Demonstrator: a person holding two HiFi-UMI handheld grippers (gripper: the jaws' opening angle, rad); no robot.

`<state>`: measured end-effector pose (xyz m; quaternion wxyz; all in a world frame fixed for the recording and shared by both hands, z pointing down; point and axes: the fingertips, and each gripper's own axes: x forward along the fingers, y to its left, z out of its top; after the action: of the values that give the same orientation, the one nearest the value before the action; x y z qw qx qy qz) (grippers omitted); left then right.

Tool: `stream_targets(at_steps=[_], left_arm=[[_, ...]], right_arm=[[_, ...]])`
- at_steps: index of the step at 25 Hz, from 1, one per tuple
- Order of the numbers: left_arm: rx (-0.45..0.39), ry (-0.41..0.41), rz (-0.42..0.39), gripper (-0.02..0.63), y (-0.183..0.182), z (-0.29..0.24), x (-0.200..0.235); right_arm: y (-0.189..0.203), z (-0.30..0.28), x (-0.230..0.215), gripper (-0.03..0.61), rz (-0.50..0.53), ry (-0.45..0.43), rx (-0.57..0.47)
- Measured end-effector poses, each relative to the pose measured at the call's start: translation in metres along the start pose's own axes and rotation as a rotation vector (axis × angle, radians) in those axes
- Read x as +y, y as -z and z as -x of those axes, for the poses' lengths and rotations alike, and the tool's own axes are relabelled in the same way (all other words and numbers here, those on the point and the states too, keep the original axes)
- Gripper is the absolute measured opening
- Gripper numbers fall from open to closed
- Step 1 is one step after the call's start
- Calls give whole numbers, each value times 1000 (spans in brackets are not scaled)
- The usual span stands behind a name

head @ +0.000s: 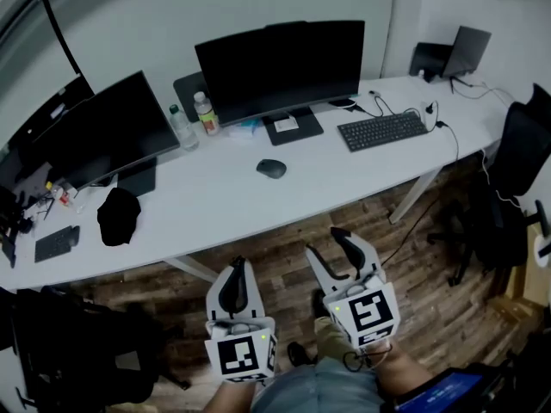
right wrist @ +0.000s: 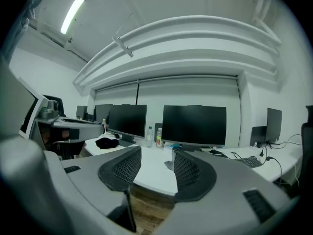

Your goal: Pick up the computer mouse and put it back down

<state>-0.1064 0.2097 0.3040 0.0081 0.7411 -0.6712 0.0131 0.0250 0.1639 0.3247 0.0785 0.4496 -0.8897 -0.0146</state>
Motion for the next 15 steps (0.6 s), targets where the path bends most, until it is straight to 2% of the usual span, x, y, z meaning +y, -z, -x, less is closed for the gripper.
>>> stream_targets(at_steps=[7,15], left_arm=[[43,-27,-20,5,7,-68,3],[92,-81,-54,5,5,-151,10]], right_arm=[[17,-57,-44,210,-38,-27,35],[20,-136,-94,206,-85,-89,43]])
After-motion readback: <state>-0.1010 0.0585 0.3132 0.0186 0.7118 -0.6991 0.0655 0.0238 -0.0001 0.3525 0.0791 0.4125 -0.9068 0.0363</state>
